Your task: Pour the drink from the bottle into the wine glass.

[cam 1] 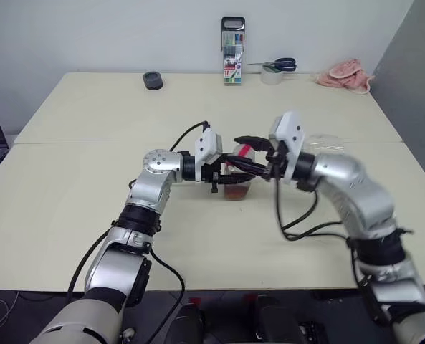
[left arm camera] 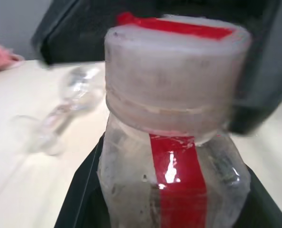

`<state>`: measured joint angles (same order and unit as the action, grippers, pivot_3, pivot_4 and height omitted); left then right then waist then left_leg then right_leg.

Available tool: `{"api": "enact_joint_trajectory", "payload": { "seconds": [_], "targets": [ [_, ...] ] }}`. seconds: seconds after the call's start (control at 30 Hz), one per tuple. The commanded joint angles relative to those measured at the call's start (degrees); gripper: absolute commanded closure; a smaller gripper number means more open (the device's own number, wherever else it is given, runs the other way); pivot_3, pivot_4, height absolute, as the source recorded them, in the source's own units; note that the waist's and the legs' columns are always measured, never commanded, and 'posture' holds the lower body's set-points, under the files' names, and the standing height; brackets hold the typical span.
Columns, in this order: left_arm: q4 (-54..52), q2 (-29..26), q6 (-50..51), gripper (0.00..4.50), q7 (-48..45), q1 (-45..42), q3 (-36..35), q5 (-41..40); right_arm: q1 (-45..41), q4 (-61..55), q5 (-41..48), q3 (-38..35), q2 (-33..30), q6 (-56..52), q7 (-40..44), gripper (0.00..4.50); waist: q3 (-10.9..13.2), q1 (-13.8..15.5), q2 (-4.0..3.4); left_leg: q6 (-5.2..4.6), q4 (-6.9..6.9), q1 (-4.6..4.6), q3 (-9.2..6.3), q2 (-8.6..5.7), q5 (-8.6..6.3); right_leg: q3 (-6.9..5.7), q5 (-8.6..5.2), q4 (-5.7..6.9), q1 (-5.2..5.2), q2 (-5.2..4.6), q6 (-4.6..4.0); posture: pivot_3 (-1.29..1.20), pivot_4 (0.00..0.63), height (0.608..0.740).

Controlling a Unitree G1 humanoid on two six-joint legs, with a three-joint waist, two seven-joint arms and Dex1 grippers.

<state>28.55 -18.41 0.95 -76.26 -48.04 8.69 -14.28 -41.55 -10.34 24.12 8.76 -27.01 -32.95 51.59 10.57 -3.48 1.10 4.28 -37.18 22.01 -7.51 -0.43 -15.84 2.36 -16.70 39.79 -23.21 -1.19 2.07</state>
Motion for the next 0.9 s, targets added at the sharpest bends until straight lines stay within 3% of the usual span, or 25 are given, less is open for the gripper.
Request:
{"api": "enact_joint_trajectory", "payload": {
  "seconds": [0.03, 0.07, 0.3, 0.5, 0.9],
  "targets": [
    [-1.53, -1.21, 1.44, 2.78, -1.08, -1.03, -0.88, -1.17, -2.30, 0.03, 5.67, -3.14, 0.04, -2.57, 3.65, 2.60, 0.00, -0.01, 0.00, 0.00, 0.01, 0.00, -0.02, 0.01, 0.00, 0.00, 0.00, 0.00, 0.00, 0.00, -0.01, 0.00, 0.150, 0.740],
    [-1.55, -0.98, 1.94, 2.78, -0.70, -1.28, -1.29, -1.62, -2.16, 0.06, 4.66, -3.56, 0.71, -1.82, 1.59, 2.60, 0.00, 0.00, 0.00, 0.01, 0.01, 0.01, -0.03, 0.01, 0.00, 0.00, 0.00, 0.03, 0.00, -0.01, -0.01, 0.00, 0.150, 0.740],
    [-1.34, -0.83, 5.00, 2.79, -0.39, -2.64, -2.80, -3.45, 1.92, -8.48, 2.52, -6.19, 1.39, -0.43, -6.59, 0.21, 0.00, 0.13, 0.00, 0.03, -0.04, 0.07, -0.06, -0.04, 0.01, 0.01, 0.00, 0.04, -0.04, -0.07, -0.01, 0.00, 0.150, 0.740],
    [0.03, -1.30, 4.78, 2.79, -2.35, -3.54, -2.96, -3.01, 7.25, -17.12, 0.93, -3.27, 1.75, -2.02, -11.09, 0.19, 0.00, 0.20, 0.00, 0.12, -0.05, 0.10, -0.05, -0.05, 0.07, 0.01, 0.00, 0.03, -0.04, -0.08, -0.01, 0.00, 0.150, 0.740],
    [0.07, -1.38, 5.01, 2.79, -4.54, -3.42, -2.64, -2.64, 5.44, -10.02, -6.47, -2.51, 5.86, 3.48, -18.48, 0.19, 0.00, 0.07, 0.00, 0.14, -0.07, 0.05, -0.04, -0.02, 0.08, 0.02, -0.01, 0.09, -0.04, -0.02, -0.01, 0.00, 0.150, 0.740]
  ]
}}
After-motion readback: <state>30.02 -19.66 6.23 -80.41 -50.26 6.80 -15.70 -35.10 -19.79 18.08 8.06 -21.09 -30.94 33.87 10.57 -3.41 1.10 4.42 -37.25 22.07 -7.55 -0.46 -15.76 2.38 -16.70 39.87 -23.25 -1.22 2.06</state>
